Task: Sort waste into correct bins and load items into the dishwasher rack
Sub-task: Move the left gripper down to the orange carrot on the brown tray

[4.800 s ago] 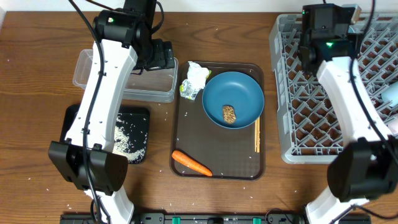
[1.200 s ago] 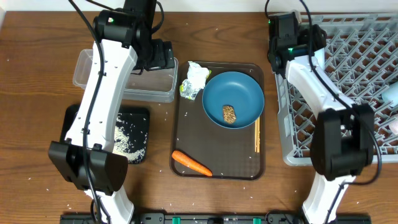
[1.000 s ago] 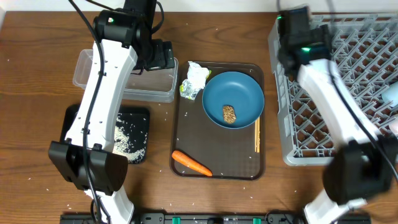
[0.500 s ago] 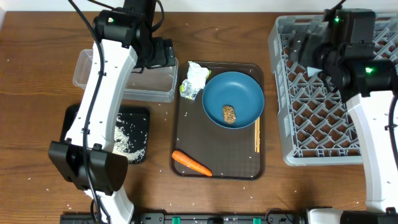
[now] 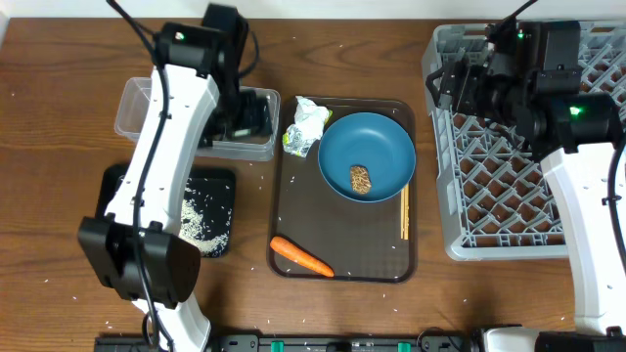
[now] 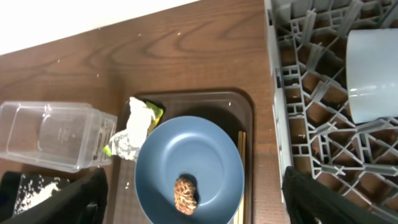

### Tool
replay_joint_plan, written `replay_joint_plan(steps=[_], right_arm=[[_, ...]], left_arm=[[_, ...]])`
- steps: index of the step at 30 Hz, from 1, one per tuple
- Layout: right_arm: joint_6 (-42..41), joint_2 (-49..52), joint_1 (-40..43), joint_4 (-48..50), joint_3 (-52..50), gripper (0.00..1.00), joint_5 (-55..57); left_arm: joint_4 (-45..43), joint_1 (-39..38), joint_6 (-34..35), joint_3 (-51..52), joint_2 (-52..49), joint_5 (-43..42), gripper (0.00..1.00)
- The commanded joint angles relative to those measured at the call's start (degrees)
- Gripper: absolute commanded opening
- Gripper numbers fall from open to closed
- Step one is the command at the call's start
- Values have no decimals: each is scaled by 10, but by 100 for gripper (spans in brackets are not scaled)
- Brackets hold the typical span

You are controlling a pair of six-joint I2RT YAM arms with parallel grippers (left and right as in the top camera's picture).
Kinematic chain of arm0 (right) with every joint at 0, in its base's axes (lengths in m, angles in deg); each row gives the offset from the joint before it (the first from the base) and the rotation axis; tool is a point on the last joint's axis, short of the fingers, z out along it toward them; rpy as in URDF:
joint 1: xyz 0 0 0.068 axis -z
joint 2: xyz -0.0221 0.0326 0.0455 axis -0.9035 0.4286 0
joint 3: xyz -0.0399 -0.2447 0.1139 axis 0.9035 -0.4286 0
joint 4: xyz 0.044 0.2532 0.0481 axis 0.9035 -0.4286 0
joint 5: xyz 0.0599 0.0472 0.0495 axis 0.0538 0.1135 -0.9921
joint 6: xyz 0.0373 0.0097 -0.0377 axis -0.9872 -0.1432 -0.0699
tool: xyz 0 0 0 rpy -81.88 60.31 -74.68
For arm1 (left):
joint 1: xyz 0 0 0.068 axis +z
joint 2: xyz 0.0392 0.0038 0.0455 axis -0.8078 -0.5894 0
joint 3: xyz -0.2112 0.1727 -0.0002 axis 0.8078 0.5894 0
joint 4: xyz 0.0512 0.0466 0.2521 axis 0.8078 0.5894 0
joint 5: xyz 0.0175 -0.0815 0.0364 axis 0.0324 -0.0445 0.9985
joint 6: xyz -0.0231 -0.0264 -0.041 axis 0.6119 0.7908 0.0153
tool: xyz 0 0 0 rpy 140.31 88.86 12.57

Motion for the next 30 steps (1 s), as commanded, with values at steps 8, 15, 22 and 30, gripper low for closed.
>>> replay_joint_plan(steps=[8,15,22,30], right_arm=[[120,13,-63,-44,0,66,-11],[184,64,-195,-73,-17,63,-6],[162,141,-285,-52,-19,62,66],[39,136,-214,-19,-17,65,114]], left_arm=[[-36,-46,41,141,8,-19,72],[-41,12,75,141,97,58,77],[-21,95,49,142,176,35,77],[-6,10,14,250,178,-13,72]])
